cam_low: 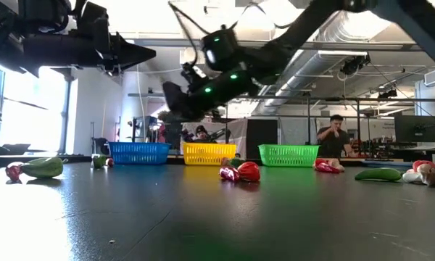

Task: Sort produce into baskets
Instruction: Put the brown mushroom into the blue bin, then put the red mushroom into the blue bin

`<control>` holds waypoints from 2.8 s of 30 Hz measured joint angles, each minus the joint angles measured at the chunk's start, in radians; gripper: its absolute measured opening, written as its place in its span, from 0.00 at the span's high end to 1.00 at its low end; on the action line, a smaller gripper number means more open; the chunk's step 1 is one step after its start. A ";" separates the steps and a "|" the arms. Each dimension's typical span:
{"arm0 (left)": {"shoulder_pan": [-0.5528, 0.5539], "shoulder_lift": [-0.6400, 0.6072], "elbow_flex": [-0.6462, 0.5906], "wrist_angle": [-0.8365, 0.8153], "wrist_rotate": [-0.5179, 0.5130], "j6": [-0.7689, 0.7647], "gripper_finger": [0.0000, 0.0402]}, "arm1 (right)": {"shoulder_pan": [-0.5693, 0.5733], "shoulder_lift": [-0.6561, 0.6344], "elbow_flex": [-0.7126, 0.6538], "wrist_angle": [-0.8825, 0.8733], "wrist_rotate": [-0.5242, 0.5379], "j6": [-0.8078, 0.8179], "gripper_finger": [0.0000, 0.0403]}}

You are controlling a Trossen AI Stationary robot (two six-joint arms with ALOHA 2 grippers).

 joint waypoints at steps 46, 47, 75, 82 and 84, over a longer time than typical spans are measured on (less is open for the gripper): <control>0.002 0.000 -0.118 -0.013 -0.527 -0.124 1.00 | -0.157 0.351 0.663 -0.481 -0.030 0.119 0.78; 0.002 0.000 -0.118 -0.013 -0.527 -0.124 1.00 | -0.157 0.351 0.663 -0.481 -0.030 0.119 0.75; 0.002 0.000 -0.118 -0.015 -0.515 -0.123 1.00 | -0.068 0.182 0.445 -0.399 0.058 -0.019 1.00; 0.002 0.000 -0.117 -0.014 -0.506 -0.123 1.00 | -0.047 -0.030 0.044 -0.157 0.060 0.020 1.00; 0.002 0.000 -0.117 -0.010 -0.505 -0.123 1.00 | -0.038 -0.095 -0.069 -0.068 0.061 0.039 1.00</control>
